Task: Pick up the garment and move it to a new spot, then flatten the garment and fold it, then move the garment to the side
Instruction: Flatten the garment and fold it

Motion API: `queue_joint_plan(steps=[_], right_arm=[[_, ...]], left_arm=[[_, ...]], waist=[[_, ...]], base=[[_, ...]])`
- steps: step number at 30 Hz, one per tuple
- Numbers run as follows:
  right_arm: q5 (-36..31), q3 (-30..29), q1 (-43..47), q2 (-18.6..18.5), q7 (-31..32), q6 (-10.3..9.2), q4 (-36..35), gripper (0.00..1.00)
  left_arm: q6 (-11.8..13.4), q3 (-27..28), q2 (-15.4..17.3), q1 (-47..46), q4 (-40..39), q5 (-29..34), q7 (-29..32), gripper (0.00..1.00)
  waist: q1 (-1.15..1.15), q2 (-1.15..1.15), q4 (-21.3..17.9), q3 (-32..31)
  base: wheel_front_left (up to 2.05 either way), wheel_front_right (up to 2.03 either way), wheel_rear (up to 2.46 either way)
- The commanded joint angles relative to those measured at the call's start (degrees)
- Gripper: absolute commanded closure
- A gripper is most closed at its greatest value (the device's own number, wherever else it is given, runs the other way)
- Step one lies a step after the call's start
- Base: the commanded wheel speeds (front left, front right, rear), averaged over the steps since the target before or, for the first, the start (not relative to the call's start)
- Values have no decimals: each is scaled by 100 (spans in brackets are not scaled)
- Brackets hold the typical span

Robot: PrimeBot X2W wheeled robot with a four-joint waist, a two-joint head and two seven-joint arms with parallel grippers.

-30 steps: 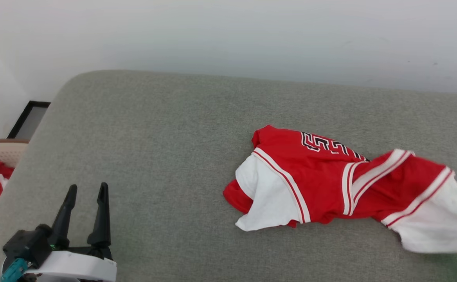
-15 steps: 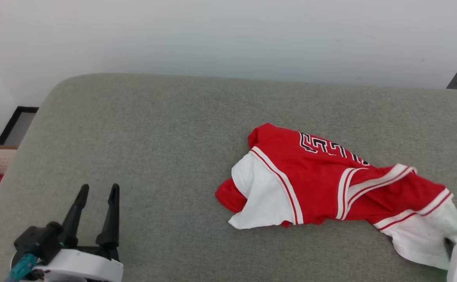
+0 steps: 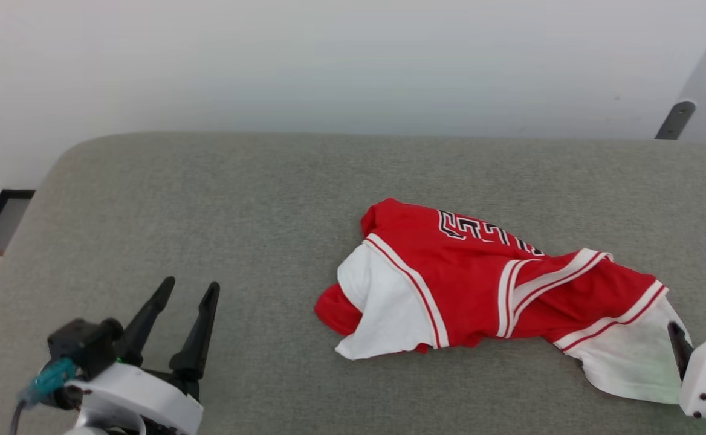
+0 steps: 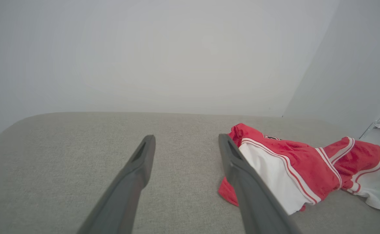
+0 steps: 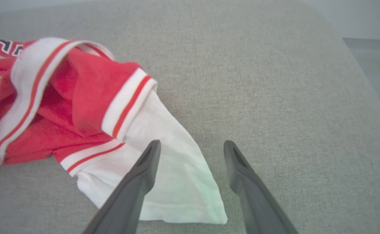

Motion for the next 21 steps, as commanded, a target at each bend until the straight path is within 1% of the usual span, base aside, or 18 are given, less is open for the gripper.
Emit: queue_joint_plan(steps=[1,7,8,13,16,18,21], right_arm=[[39,26,17,59,-96,-6,-132,0],[80,165,69,263,-613,-5,-746,0],[80,165,69,263,-613,-5,-746,0],[6,358,116,444,-1212,-5,-1101,0],[-7,437,130,537,-1465,-6,-1239,0],[-9,470,136,604,-1601,-5,-1297,0],[-42,468,74,671,-1728,-5,-1275,0]], left_arm=[[-17,-48,69,-60,-60,-104,126,0],[-18,-351,324,-273,-414,-664,901,0],[-18,-351,324,-273,-414,-664,901,0],[1,-412,448,-528,-546,-1204,1726,0],[92,-514,492,-728,-564,-1514,2385,0],[232,-578,434,-876,-552,-1809,2885,0],[431,-713,435,-1152,-559,-2108,3630,0]], waist=[[0,0,-108,-24],[0,0,-374,-12],[0,0,-374,-12],[0,0,-608,9],[0,0,-729,26],[0,0,-802,32],[0,0,-887,55]], base=[[0,0,0],[0,0,0],[0,0,0],[0,0,0],[0,0,0],[0,0,0],[0,0,0]])
